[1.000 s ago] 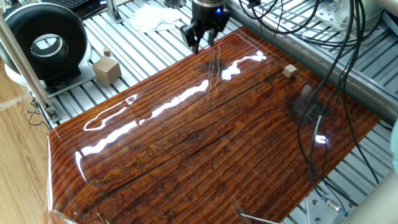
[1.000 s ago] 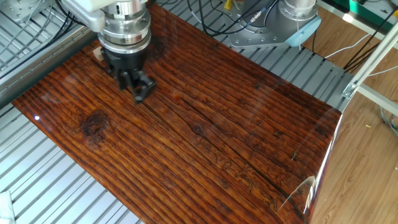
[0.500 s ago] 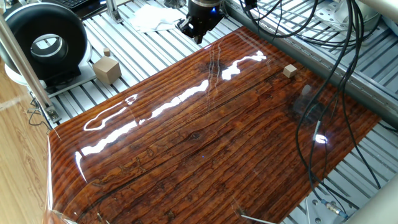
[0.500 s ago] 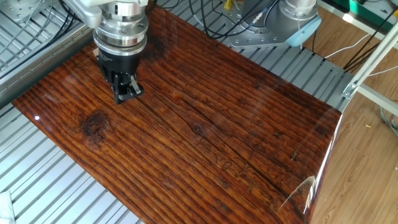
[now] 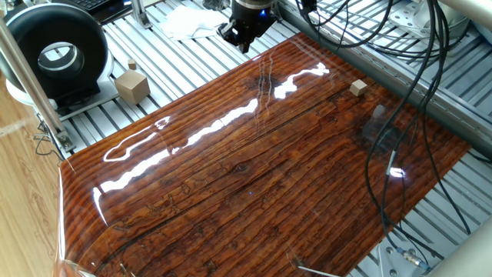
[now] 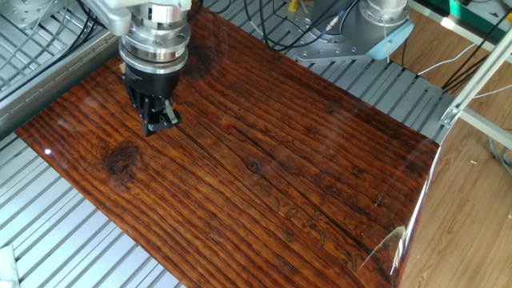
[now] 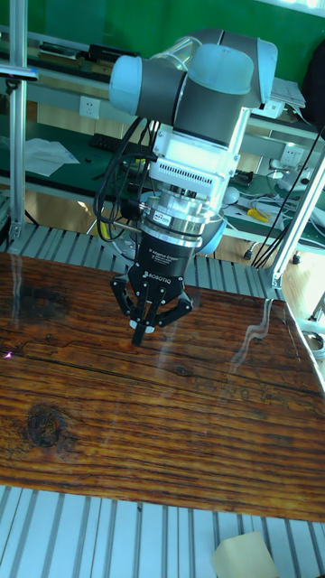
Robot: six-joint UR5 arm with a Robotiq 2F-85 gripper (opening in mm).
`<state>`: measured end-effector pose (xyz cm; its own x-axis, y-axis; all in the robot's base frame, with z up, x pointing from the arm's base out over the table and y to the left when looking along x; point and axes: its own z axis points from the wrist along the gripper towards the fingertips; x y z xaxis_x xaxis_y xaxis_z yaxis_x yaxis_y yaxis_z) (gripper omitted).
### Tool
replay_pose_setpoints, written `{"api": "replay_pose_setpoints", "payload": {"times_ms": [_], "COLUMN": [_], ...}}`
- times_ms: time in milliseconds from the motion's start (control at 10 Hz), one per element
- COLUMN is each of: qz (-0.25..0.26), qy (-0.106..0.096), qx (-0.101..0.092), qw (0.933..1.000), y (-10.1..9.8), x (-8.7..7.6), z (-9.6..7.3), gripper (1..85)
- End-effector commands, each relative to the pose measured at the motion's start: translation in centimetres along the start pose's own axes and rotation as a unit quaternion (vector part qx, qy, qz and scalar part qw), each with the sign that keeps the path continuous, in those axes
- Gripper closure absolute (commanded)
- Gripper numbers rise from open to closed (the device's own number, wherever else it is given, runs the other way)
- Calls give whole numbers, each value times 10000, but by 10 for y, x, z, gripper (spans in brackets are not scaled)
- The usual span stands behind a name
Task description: Hold a small block with the gripper and sweep it from left to right on the table
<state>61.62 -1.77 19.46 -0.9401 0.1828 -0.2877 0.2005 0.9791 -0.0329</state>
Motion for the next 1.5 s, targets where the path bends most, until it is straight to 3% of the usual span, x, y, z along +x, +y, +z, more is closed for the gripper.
{"api": "replay_pose_setpoints", "payload": {"times_ms": [0,800,1100,1400], "qz": [35,31,-36,-291], "qy": [-27,-45,-57,147], "qx": [-51,-40,56,27], "qw": [10000,10000,10000,9995], "y": [2,2,-3,-3], "x": [-2,-2,-3,9], "z": [-1,2,3,8], "gripper": [847,847,847,847]}}
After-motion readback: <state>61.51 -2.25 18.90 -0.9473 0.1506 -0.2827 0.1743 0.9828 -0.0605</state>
